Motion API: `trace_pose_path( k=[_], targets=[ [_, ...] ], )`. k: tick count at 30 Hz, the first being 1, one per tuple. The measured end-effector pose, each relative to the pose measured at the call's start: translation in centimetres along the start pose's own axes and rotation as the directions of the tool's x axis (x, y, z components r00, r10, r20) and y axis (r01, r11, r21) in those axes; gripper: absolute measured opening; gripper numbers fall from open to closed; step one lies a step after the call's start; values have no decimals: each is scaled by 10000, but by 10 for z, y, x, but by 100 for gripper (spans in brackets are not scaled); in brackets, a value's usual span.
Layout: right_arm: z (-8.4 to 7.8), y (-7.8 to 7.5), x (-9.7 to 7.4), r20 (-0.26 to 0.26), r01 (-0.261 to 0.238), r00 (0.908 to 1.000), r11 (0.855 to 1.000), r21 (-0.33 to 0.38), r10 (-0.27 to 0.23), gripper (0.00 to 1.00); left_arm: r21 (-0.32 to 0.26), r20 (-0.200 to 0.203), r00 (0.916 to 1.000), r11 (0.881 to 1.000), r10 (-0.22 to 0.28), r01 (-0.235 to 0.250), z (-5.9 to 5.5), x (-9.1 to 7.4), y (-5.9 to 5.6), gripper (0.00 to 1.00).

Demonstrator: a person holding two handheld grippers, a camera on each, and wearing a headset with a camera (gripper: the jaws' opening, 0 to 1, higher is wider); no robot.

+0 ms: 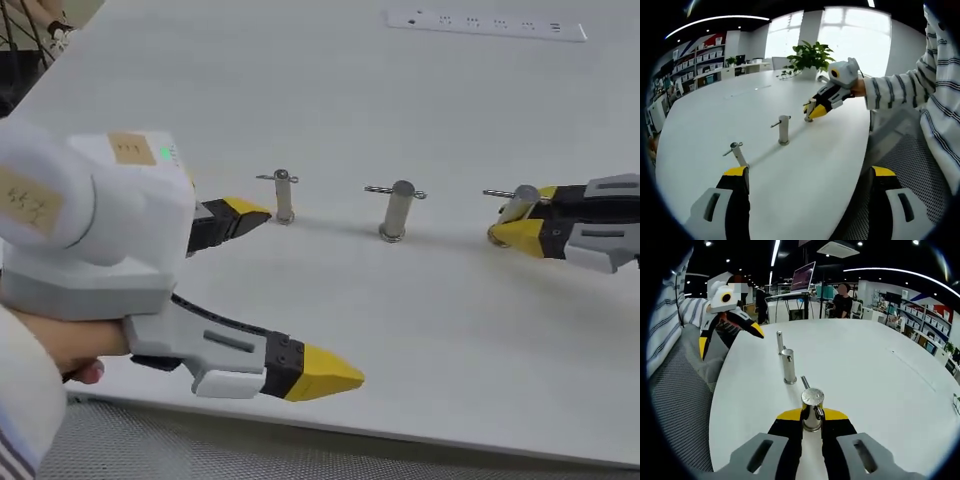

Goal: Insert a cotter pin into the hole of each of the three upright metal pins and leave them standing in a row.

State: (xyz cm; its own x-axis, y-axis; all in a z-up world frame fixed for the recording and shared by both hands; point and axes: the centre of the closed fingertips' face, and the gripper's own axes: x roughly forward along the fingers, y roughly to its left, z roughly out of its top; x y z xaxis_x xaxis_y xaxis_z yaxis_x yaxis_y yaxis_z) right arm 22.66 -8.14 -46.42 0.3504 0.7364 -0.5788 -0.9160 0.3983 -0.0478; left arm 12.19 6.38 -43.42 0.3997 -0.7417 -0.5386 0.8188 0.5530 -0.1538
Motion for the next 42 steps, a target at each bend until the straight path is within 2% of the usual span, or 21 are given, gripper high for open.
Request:
trace_pose_path(
  k=[9, 18, 37, 42],
  targets=[
    [-1, 1, 2, 117, -191, 9998, 9998, 99, 190, 8, -142, -149, 9999, 9999, -6, 4, -5, -1, -1, 99],
    [-3, 7, 5, -56, -207, 9998, 9997, -128, 206, 8, -354, -178, 9998, 9994, 6, -12, -6, 0, 0, 99],
    [-6, 5, 6, 125, -263, 9996, 9996, 57, 262, 8, -488, -266, 9996, 9988, -28, 15, -9, -1, -1, 99],
    [-7, 4, 6, 53, -322, 9995, 9994, -132, 323, 9, -478, -290, 9996, 9989, -20, 6, -9, 0, -1, 99]
  ],
)
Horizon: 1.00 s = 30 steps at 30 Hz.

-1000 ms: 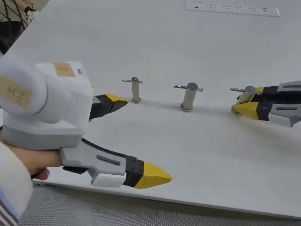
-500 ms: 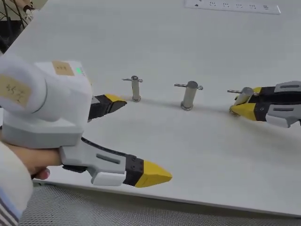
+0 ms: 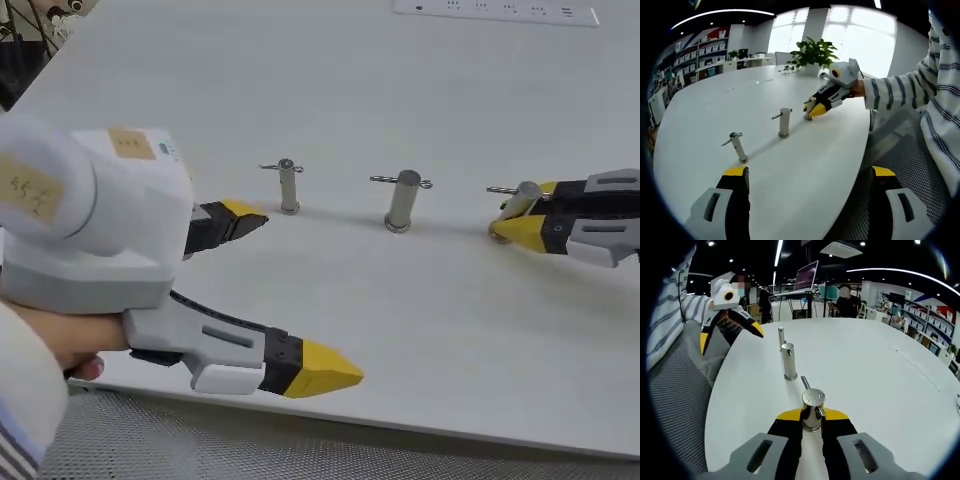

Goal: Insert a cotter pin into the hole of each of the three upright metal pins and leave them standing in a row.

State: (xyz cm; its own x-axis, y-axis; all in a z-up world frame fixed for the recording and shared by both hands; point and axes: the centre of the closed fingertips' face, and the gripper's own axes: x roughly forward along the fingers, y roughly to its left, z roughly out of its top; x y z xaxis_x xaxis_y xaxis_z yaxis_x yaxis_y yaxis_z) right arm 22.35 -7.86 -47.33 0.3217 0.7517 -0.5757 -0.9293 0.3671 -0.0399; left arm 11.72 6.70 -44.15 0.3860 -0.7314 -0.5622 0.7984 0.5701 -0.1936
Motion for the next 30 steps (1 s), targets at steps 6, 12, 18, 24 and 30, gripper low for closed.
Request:
trace_pose_path(
  k=[6, 12, 18, 24, 30],
  targets=[
    [1, 1, 0, -202, -60, 9998, 9999, 139, 63, 9, -82, 39, 10000, 9999, 62, -62, 0, -2, 2, 99],
    [5, -5, -3, -70, 372, 9993, 9978, 546, -369, 28, -180, 103, 9998, 9997, 169, -167, 1, -5, 4, 99],
    [11, -5, -13, -83, 632, 9980, 9939, 901, -627, 39, -331, 674, 9968, 9987, 419, -398, 13, -9, 6, 99],
    [20, -7, -23, 199, 1031, 9941, 9844, 1428, -1070, 60, -525, 1110, 9908, 9960, 773, -718, 21, -12, 13, 99],
    [36, -6, -36, 676, 1300, 9864, 9626, 2377, -1499, 74, -652, 1117, 9887, 9935, 1002, -933, 19, -16, 21, 99]
  ],
)
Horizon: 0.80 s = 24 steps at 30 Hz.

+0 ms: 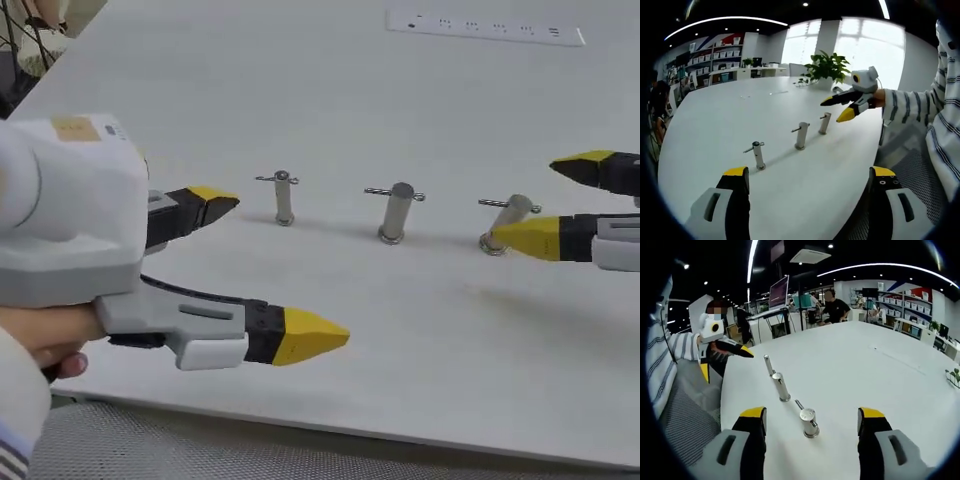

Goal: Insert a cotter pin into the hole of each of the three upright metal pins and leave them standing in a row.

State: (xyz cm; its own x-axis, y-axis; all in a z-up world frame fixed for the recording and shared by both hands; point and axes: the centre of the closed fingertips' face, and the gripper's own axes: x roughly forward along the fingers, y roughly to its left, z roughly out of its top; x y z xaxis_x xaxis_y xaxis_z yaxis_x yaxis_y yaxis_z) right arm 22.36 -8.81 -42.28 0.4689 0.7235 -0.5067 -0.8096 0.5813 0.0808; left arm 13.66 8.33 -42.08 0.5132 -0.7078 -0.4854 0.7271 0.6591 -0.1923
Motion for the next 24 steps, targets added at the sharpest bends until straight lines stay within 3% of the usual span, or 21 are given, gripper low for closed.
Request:
trace_pose_path(
  k=[10, 13, 21, 24],
  targets=[
    [2, 29, -12, 161, -89, 9998, 9983, 583, 80, 89, -274, 129, 9991, 9989, 393, -390, 0, -3, 10, 99],
    [-1, 38, -15, 205, -179, 9997, 9930, 1165, 156, 90, -345, 139, 9986, 9981, 511, -506, -1, -4, 14, 99],
    [-18, 41, -21, -54, 370, 9993, 9752, 2180, -367, 95, -473, -95, 9988, 9978, 471, -475, -10, -5, 16, 99],
    [-25, 42, -23, -175, 385, 9992, 9696, 2416, -353, 97, -505, -218, 9986, 9975, 486, -497, -13, -5, 17, 99]
  ],
)
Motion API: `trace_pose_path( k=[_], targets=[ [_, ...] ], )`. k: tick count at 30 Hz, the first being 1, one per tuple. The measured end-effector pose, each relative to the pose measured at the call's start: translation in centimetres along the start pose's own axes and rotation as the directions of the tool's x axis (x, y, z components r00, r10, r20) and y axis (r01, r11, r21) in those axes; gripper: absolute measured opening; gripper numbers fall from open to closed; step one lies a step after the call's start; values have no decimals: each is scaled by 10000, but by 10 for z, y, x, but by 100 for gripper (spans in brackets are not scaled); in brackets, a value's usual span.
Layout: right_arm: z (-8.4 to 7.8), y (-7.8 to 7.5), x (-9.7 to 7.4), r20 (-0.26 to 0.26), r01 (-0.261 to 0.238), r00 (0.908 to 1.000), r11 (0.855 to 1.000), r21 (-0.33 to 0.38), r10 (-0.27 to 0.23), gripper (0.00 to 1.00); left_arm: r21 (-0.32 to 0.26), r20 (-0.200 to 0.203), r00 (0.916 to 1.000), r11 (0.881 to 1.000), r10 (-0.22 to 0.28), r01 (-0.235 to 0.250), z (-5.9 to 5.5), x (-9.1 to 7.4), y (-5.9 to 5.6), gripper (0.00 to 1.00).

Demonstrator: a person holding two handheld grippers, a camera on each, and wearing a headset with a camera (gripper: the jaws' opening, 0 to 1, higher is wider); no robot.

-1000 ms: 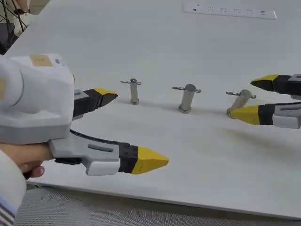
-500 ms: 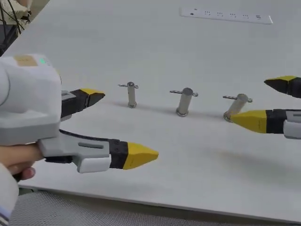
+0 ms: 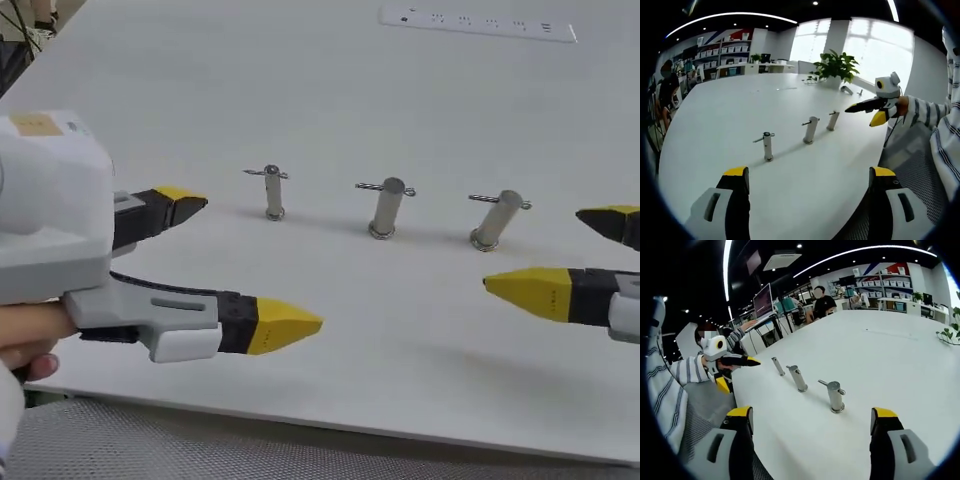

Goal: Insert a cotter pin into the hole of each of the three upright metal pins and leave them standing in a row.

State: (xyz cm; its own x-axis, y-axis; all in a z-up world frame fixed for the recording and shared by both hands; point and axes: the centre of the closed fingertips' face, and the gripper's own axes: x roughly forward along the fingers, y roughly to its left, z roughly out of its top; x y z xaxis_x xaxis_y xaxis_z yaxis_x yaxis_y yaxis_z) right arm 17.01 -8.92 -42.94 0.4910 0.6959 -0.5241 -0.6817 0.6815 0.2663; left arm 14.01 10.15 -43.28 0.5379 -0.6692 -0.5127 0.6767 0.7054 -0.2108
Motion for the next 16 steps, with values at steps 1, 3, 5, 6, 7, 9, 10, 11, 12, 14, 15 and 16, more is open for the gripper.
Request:
trace_pose_path(
  k=[1, 3, 5, 6, 7, 9, 10, 11, 12, 14, 15, 16],
  targets=[
    [-2, -1, -1, -37, 59, 10000, 9999, 110, -59, 97, 10, -31, 10000, 10000, 6, -6, -1, 0, 0, 99],
    [-4, -3, -3, -78, 236, 9997, 9993, 284, -233, 98, -19, -60, 10000, 10000, 12, -12, -2, 0, 1, 99],
    [-5, -3, -4, -114, 316, 9994, 9990, 301, -313, 98, -53, -65, 10000, 10000, 30, -31, -3, -1, 2, 99],
    [-6, -3, -5, -138, 314, 9994, 9988, 386, -309, 98, -70, -67, 10000, 10000, 40, -41, -3, -1, 2, 99],
    [-7, -2, -5, -142, 304, 9995, 9985, 464, -298, 98, -91, -71, 10000, 9999, 50, -51, -3, -1, 3, 99],
    [-8, -1, -5, -159, 271, 9995, 9981, 555, -262, 98, -109, -87, 9999, 9999, 68, -69, -4, -1, 4, 99],
    [-8, 0, -5, -173, 260, 9995, 9981, 567, -251, 98, -113, -98, 9999, 9999, 72, -73, -4, -1, 4, 99],
    [-9, 1, -5, -188, 257, 9995, 9979, 587, -247, 98, -112, -112, 9999, 9999, 70, -71, -4, -1, 4, 99],
    [-10, 1, -5, -205, 260, 9995, 9978, 616, -248, 98, -109, -123, 9999, 9999, 66, -67, -5, -1, 4, 99],
    [-11, 2, -5, -232, 230, 9995, 9974, 683, -215, 98, -93, -145, 9999, 9999, 49, -50, -5, -1, 4, 99],
    [-12, 3, -5, -248, 210, 9995, 9973, 699, -193, 98, -97, -149, 9999, 9999, 45, -46, -5, -1, 4, 99],
    [-12, 4, -4, -265, 195, 9995, 9973, 710, -177, 98, -108, -168, 9999, 9999, 38, -40, -5, 0, 1, 99]
  ],
)
